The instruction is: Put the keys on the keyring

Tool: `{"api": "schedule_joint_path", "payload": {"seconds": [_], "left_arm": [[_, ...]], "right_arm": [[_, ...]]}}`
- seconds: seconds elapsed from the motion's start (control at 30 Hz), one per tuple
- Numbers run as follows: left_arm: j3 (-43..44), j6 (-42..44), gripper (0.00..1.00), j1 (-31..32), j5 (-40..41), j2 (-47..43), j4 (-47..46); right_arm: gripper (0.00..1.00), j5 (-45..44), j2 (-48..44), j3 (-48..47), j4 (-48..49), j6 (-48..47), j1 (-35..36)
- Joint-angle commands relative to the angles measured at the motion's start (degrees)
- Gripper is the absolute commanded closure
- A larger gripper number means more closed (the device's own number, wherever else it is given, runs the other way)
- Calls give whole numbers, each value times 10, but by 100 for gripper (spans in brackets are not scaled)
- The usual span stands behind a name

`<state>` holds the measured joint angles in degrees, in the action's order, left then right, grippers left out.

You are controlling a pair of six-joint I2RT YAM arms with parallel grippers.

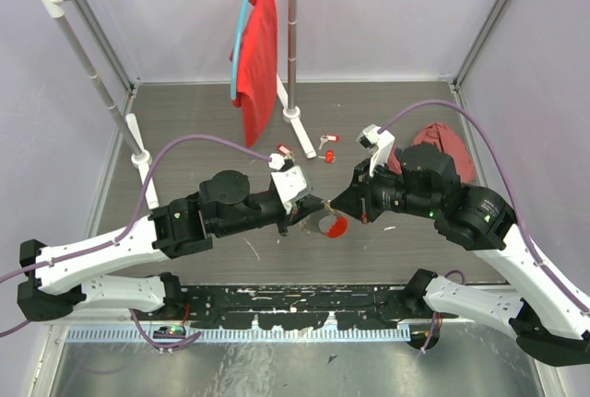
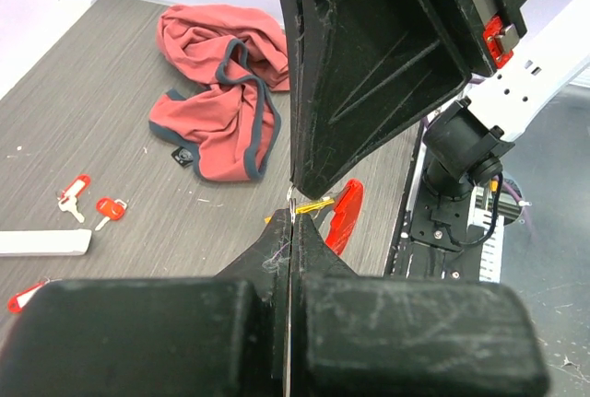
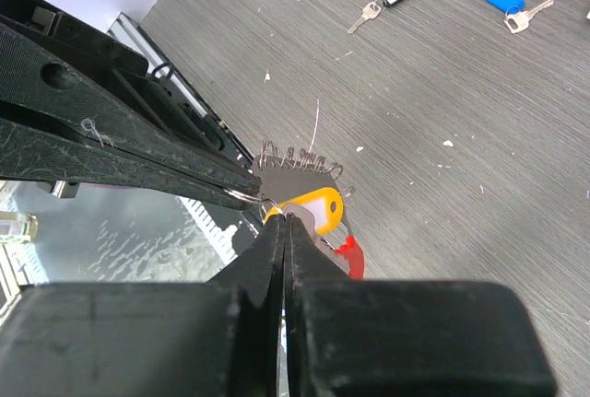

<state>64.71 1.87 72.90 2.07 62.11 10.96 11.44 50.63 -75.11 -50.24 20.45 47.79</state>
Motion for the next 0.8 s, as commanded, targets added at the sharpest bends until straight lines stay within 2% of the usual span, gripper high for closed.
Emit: {"api": "schedule_joint_path", "payload": {"seconds": [0.0, 0.2, 0.53, 0.6, 0.7, 0.77], "left_arm": [[22, 6, 100, 1, -40, -8, -32], [19, 8, 100, 2, -70, -9, -33], [21, 9, 100, 1, -62, -7, -32], [19, 9, 100, 1, -54, -8, -31], [17, 7, 100, 1, -35, -6, -23], [17, 7, 100, 1, -24, -7, -17]], "right_arm": [[99, -26, -6, -3, 16, 7, 0], [99, -24, -11, 0, 29, 12, 0], [98, -8, -10, 0, 25, 8, 1], [90, -22, -16, -4, 24, 6, 0], [72, -51, -29, -11, 27, 1, 0], [64, -78, -41, -15, 29, -4, 1]]}}
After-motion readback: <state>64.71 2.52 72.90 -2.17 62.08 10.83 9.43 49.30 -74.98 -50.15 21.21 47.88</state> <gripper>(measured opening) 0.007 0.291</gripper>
